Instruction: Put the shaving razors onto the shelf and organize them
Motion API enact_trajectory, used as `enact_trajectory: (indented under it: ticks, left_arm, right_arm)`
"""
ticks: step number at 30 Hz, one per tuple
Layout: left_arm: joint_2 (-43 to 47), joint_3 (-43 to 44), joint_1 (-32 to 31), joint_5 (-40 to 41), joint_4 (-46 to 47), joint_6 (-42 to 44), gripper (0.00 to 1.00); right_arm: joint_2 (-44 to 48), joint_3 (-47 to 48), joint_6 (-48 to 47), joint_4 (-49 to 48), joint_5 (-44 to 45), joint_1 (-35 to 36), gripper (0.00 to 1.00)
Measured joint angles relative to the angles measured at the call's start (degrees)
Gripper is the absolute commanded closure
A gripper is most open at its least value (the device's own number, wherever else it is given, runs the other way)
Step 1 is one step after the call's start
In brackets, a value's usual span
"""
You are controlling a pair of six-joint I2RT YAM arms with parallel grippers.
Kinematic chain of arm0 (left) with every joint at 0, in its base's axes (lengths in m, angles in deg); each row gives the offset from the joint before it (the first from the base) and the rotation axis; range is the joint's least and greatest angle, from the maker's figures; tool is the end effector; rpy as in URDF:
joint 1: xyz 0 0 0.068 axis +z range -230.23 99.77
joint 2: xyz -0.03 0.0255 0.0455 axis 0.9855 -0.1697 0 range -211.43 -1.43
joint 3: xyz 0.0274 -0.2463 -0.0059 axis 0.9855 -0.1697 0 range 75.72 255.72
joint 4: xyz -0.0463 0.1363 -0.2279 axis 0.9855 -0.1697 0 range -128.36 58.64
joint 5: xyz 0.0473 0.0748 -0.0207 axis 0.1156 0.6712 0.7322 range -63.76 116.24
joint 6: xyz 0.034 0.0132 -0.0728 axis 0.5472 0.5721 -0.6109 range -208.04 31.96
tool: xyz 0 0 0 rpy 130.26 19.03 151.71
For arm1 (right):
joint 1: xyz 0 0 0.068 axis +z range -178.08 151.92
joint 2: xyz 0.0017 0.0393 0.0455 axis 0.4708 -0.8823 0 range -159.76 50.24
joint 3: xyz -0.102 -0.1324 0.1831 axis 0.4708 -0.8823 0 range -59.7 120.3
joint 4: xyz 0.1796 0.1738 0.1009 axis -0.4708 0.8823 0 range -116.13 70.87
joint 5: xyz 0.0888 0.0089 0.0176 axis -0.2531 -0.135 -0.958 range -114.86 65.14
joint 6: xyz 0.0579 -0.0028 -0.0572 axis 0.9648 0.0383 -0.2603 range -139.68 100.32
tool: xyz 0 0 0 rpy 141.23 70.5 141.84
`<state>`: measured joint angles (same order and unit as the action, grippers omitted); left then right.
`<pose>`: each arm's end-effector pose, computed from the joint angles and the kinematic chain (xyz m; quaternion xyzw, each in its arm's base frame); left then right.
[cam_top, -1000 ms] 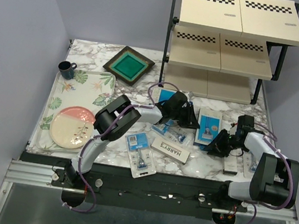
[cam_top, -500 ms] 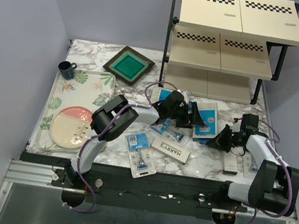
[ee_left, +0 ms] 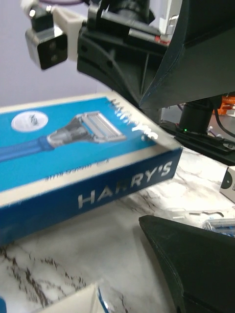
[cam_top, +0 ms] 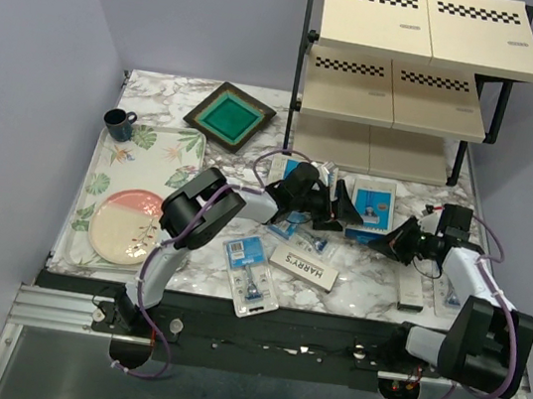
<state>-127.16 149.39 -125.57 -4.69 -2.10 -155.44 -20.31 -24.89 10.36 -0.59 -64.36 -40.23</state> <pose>0.3160 -0.3716 0.0916 -0.0087 0.8162 -0.5671 0.1104 0.2474 -0.0074 0.1260 0.2499 0.8808 0.3597 0.1797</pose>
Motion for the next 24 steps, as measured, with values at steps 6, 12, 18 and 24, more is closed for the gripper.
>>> enact_trajectory:
  ticks: [6, 12, 18, 24]
  left_arm:
    - [-1.79, 0.94, -0.15, -2.38, 5.11, -2.10, 0.10]
    - [-6.69, 4.90, -0.20, -3.58, 9.70, -3.26, 0.30]
    - [-8.15, 5.68, 0.02, -3.45, 11.19, -3.34, 0.48]
    - [-8.98, 9.20, 0.22, -3.34, 10.91, -1.55, 0.58]
  right_arm:
    - [-2.93, -0.26, -0.55, -1.99, -0.52, -0.33, 0.99]
    - [-4.17, 0.55, -2.34, -2.01, -0.42, -0.90, 0.99]
    - [-3.69, 1.68, -5.75, -1.95, -0.31, -1.09, 0.99]
    - [-2.36, 2.32, -9.55, -1.86, 2.32, -1.46, 0.99]
